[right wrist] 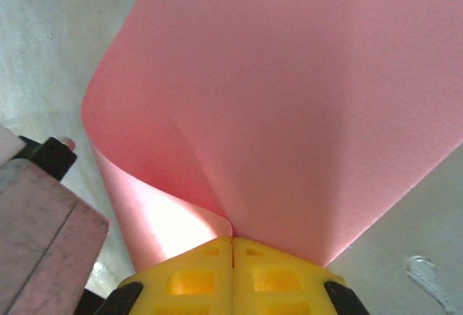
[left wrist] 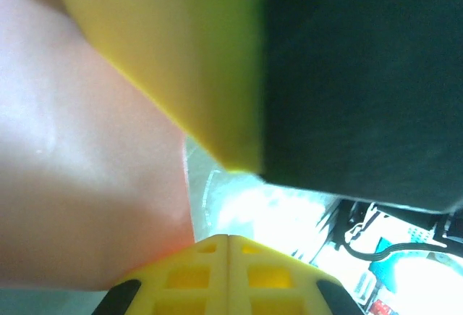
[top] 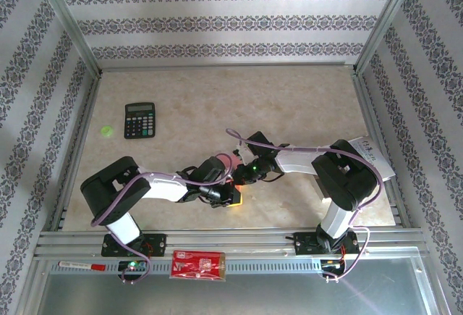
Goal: Fold a paper plane with a square sheet of paper (pick it up from the middle)
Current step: Perform the third fold on the triangle at the bottom-center of the table.
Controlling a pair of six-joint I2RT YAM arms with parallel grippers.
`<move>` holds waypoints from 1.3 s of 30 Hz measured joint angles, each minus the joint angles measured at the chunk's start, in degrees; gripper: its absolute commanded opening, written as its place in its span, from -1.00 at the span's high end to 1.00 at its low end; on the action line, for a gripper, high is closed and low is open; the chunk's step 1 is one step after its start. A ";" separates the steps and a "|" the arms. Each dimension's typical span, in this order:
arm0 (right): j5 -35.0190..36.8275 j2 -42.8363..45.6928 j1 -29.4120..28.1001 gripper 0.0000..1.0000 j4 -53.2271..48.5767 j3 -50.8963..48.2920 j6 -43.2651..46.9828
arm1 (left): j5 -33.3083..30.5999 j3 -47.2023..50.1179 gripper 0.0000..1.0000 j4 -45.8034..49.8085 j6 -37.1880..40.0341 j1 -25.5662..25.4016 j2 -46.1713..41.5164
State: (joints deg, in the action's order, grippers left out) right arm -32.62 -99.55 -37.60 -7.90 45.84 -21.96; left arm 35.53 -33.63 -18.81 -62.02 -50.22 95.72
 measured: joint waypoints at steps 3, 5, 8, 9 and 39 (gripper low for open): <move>-0.31 -0.13 0.26 1.00 0.00 0.00 -1.07 | -0.02 -0.02 0.96 -0.87 0.02 0.00 0.72; -0.52 -0.24 0.50 1.00 -0.09 -0.02 -1.79 | -0.02 -0.02 0.96 -1.95 0.02 0.00 1.40; -0.72 -0.20 0.76 1.00 -0.09 -0.13 -2.16 | -0.11 -0.04 0.96 -2.78 0.04 0.00 1.77; -0.72 -0.17 0.76 1.00 -0.02 -0.17 -2.16 | -0.33 -0.17 0.96 -2.21 0.24 0.00 1.62; -0.72 -0.13 0.70 1.00 0.20 -0.22 -0.52 | -6.03 -1.68 0.99 9.51 5.42 -3.15 -3.98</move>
State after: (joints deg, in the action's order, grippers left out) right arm -33.34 -99.68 -36.91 -7.70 45.63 -22.48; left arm 29.50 -35.31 -9.30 -56.60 -53.36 91.74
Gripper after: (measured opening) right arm 0.042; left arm 0.044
